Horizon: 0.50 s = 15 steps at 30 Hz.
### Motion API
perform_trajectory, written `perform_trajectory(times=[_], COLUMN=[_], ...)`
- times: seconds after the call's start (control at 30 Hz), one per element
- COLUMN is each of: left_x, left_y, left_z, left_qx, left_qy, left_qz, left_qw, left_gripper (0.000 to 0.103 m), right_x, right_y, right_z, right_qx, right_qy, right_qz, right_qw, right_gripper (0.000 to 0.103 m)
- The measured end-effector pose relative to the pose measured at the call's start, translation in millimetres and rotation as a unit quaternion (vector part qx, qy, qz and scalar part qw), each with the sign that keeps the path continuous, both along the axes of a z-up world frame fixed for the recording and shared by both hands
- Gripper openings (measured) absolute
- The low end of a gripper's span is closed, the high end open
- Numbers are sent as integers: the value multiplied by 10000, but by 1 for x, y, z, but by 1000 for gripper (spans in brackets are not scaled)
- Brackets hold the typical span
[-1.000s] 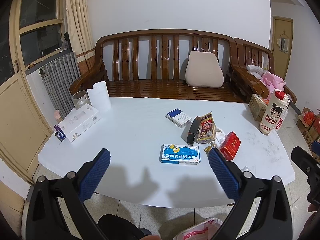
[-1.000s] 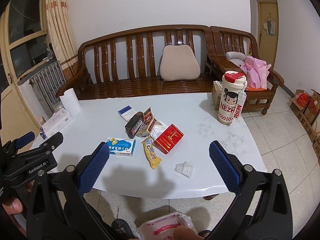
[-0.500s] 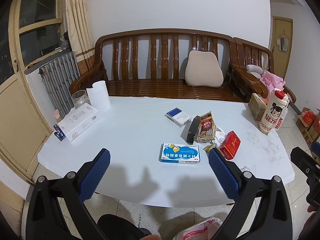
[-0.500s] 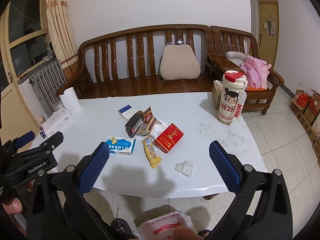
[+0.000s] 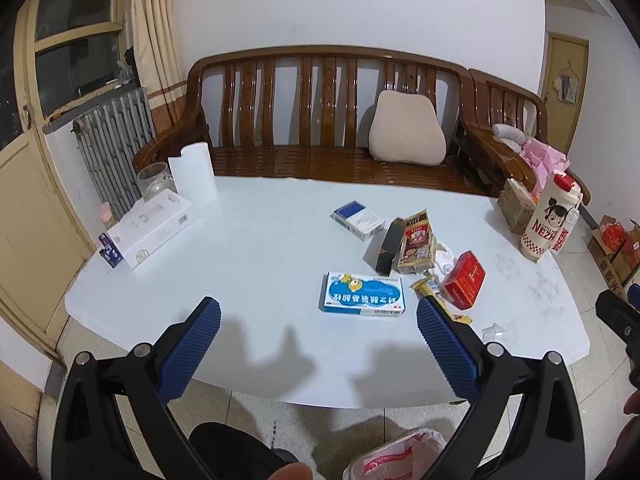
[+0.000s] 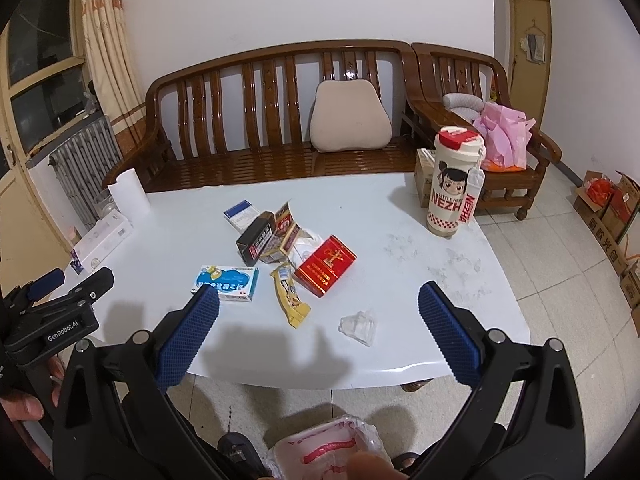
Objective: Collect trash
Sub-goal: 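Reach the right tool to the clear plastic cup while the left tool reaches the blue medicine box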
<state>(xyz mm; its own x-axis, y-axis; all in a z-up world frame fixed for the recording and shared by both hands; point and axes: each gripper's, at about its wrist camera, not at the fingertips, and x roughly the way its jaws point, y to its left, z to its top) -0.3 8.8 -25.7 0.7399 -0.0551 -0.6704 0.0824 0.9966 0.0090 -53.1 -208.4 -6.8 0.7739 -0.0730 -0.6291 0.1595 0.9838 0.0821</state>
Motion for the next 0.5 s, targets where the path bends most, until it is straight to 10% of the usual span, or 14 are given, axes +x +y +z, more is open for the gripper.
perform_trajectory(times=[0.5], left_x=[37], left_y=[-25], left_z=[-51], left_qx=[0], left_qy=[323], left_qz=[-429], left_qw=[9986], left_gripper=[96], right_x=[17], right_y=[-20], right_z=[-40], right_qx=[32], right_qy=[469], right_qz=[-97], right_qw=[9988], right_gripper=[98])
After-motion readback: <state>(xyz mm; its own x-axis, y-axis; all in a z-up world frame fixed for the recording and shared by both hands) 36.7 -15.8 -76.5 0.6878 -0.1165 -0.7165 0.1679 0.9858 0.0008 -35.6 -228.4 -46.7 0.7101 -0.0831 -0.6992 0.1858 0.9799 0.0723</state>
